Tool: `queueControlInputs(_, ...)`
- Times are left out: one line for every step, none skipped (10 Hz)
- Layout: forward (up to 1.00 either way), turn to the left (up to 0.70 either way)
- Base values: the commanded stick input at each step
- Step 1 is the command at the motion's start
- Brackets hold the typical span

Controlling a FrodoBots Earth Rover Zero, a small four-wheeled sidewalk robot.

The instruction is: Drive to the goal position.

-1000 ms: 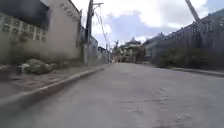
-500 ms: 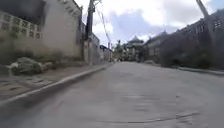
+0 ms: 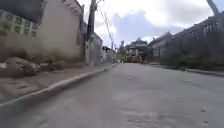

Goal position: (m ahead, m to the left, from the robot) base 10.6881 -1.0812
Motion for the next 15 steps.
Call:
queueControlInputs(1.0,0.0)
queueControlInputs(1.0,0.0)
queueControlInputs(1.0,0.0)
queueControlInputs(1.0,0.0)
queueControlInputs(1.0,0.0)
queueControlInputs(1.0,0.0)
queueControlInputs(1.0,0.0)
queueControlInputs(1.0,0.0)
queueControlInputs(1.0,0.0)
queueControlInputs(1.0,0.0)
queueControlInputs(1.0,0.0)
queueControlInputs(1.0,0.0)
queueControlInputs(1.0,0.0)
queueControlInputs(1.0,0.0)
queueControlInputs(1.0,0.0)
